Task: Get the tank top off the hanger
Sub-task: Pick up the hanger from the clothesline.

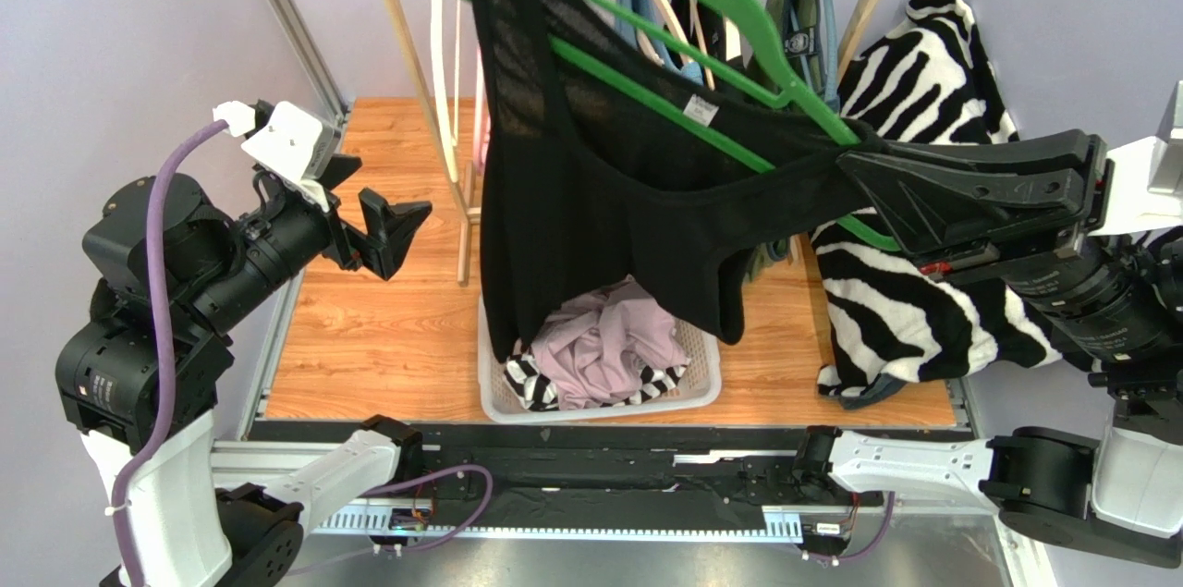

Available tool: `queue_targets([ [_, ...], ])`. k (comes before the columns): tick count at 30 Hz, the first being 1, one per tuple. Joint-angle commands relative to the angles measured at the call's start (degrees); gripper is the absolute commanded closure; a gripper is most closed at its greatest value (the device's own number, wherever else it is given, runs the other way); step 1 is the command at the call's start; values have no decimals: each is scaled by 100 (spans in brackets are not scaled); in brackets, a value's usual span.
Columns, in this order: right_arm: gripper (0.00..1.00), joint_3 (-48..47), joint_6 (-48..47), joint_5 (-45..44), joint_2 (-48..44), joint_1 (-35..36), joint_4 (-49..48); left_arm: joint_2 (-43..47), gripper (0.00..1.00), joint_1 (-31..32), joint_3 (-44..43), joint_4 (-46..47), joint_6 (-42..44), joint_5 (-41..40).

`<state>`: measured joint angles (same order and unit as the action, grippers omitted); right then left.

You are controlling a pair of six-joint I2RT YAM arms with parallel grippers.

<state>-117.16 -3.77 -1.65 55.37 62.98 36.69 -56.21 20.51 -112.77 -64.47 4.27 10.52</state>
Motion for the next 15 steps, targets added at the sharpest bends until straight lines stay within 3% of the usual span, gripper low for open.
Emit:
queue_targets([
  [1,100,-192,-45,542,-70,30,-486,4,1,-21,-8,189,91,143],
  [7,100,-386,236,1158,-237,30,-864,4,1,-21,18,189,109,117],
  [15,100,-272,149,974,-290,21,-769,66,1,-30,106,163,162,81],
])
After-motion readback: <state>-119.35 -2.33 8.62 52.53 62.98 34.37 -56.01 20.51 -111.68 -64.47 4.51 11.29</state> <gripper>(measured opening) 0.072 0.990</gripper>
